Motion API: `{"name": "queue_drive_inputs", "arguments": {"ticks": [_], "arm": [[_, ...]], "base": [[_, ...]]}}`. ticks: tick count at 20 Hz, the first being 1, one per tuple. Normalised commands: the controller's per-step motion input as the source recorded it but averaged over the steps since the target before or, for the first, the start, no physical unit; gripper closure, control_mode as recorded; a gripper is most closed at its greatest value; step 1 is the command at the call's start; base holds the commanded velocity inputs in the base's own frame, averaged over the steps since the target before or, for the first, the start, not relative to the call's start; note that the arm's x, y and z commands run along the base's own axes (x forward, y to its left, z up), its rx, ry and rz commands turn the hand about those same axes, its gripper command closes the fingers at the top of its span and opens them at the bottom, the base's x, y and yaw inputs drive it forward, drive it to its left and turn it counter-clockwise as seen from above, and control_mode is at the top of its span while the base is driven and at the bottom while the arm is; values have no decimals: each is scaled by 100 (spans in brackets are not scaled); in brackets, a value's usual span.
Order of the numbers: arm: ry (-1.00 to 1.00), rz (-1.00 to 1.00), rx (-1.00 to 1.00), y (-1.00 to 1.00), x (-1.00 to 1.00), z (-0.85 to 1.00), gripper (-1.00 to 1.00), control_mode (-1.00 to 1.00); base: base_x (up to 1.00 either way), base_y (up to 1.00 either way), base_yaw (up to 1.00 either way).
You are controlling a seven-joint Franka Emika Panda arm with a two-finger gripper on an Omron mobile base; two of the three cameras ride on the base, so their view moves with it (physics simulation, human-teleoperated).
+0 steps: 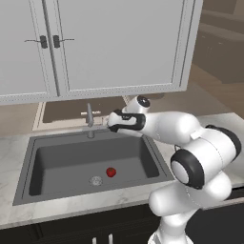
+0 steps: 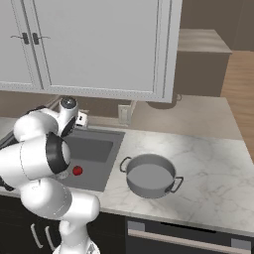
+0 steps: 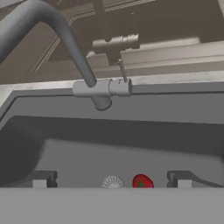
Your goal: Dump the tomato from the pot into the sink. Then turn on the water and wash the tomato. Then turn off the water and put the tomato back in the pot.
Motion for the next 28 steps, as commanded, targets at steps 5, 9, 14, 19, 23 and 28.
{"name": "queue_drive_inputs", "arguments": {"ticks": [5, 9, 14, 19, 23, 28], "arm": [[0, 0, 0, 5, 7, 0, -100, -100], [0, 0, 0, 0, 11, 0, -100, -100], [0, -2, 0, 0, 25, 0, -100, -100], [0, -4, 0, 0, 29, 0, -100, -100], [0, -4, 0, 0, 25, 0, -100, -100], [0, -4, 0, 0, 15, -2, -100, -100]], "base": [[0, 0, 0], [0, 0, 0], [0, 0, 0], [0, 0, 0], [0, 0, 0], [0, 0, 0]]}}
